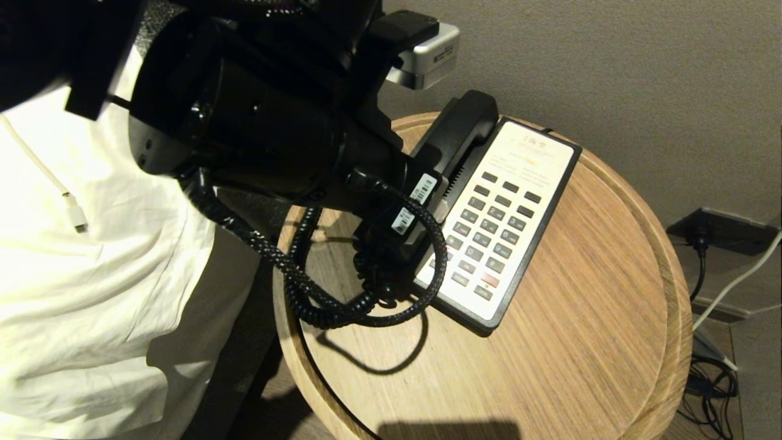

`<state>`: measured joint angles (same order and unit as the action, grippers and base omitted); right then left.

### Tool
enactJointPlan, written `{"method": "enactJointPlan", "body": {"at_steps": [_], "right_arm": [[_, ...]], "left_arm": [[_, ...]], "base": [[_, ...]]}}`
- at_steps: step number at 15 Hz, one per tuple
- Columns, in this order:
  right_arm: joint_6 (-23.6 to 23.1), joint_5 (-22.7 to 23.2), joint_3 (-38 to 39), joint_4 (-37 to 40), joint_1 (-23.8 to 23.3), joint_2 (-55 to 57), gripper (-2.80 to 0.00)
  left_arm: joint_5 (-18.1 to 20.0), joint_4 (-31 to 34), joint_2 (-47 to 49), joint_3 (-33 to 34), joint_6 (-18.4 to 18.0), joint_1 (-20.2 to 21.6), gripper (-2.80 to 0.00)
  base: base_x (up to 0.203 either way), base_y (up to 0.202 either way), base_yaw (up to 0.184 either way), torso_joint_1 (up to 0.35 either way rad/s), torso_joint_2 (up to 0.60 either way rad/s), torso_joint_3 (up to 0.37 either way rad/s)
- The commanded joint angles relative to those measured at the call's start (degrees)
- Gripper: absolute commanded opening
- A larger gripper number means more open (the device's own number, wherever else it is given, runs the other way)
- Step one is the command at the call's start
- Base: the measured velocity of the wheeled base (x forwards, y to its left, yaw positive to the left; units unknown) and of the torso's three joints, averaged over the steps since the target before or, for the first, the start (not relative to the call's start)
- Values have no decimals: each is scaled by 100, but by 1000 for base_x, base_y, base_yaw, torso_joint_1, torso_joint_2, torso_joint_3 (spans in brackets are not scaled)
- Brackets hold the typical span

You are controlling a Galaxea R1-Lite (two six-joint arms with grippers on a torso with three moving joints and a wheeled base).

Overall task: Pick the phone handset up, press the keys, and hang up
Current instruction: Pick up the desk phone handset

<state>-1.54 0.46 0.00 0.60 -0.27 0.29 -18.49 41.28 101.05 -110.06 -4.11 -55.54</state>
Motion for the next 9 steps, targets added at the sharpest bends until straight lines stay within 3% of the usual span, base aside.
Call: {"method": "enactJointPlan", "body": {"at_steps": [1, 9], "right_arm": [[-5, 6, 0, 2, 0, 6, -280], [-5, -2, 0, 2, 0, 6, -280]], "left_arm": [[-14, 11, -24, 2, -20, -1, -280], [-14, 11, -50, 2, -29, -9, -280]], "base": [[0, 0, 0, 0, 0, 0], [0, 0, 0, 0, 0, 0]]}}
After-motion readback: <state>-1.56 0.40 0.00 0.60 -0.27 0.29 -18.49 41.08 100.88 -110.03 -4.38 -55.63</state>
